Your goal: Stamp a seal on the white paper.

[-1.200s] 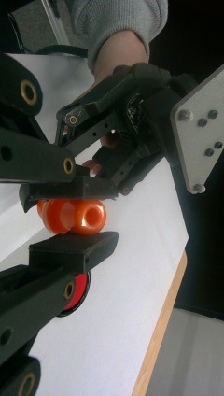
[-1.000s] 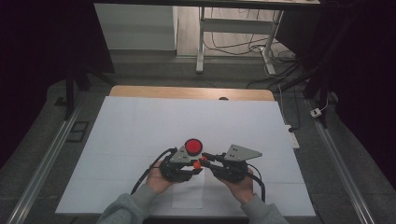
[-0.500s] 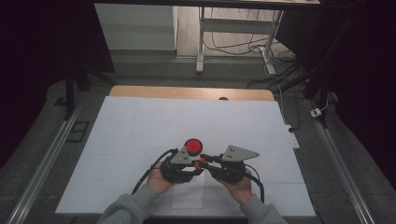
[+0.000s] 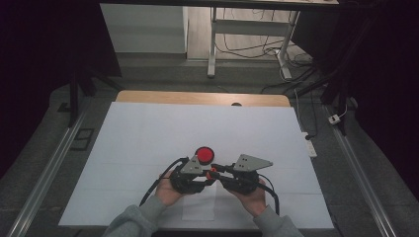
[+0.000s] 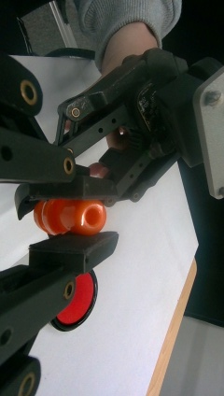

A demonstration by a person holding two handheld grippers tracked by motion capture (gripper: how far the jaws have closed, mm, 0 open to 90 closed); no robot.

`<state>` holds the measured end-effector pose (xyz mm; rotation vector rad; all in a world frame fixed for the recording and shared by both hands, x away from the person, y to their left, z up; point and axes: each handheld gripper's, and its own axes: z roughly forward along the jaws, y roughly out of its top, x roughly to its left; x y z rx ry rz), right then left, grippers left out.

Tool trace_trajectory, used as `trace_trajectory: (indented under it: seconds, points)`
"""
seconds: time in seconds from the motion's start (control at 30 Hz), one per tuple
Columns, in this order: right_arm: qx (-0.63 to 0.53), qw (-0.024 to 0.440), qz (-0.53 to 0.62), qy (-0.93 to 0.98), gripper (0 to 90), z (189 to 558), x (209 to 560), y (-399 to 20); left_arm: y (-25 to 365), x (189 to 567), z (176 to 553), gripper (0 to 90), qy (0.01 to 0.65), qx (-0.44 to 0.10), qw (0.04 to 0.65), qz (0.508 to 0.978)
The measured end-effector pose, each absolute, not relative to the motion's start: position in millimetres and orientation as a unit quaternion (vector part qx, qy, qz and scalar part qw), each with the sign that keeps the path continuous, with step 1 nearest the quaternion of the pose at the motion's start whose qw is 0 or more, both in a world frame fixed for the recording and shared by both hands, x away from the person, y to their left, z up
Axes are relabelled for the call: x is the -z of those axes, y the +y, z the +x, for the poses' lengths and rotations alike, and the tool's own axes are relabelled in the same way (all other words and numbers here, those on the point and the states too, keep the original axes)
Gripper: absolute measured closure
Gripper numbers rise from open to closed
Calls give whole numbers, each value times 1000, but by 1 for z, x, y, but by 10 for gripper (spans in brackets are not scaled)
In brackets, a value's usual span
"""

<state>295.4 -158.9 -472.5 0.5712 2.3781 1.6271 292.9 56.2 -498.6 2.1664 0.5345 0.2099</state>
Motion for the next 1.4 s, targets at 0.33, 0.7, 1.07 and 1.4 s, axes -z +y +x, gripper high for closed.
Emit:
trace_trajectory:
  seconds: [0.33, 0.7, 1.07, 1.4]
  points:
    - [-553, 101, 194, 804, 723, 296, 473, -158, 57, 499, 293, 645, 214, -86, 430, 873]
    - [-547, 91, 187, 811, 724, 291, 481, -154, 75, 504, 306, 645, 251, -104, 416, 868]
    - [-505, 68, 178, 842, 723, 289, 513, -137, 87, 500, 310, 646, 265, -112, 426, 858]
    - [-482, 66, 171, 857, 723, 289, 525, -126, 90, 497, 310, 645, 268, -114, 432, 854]
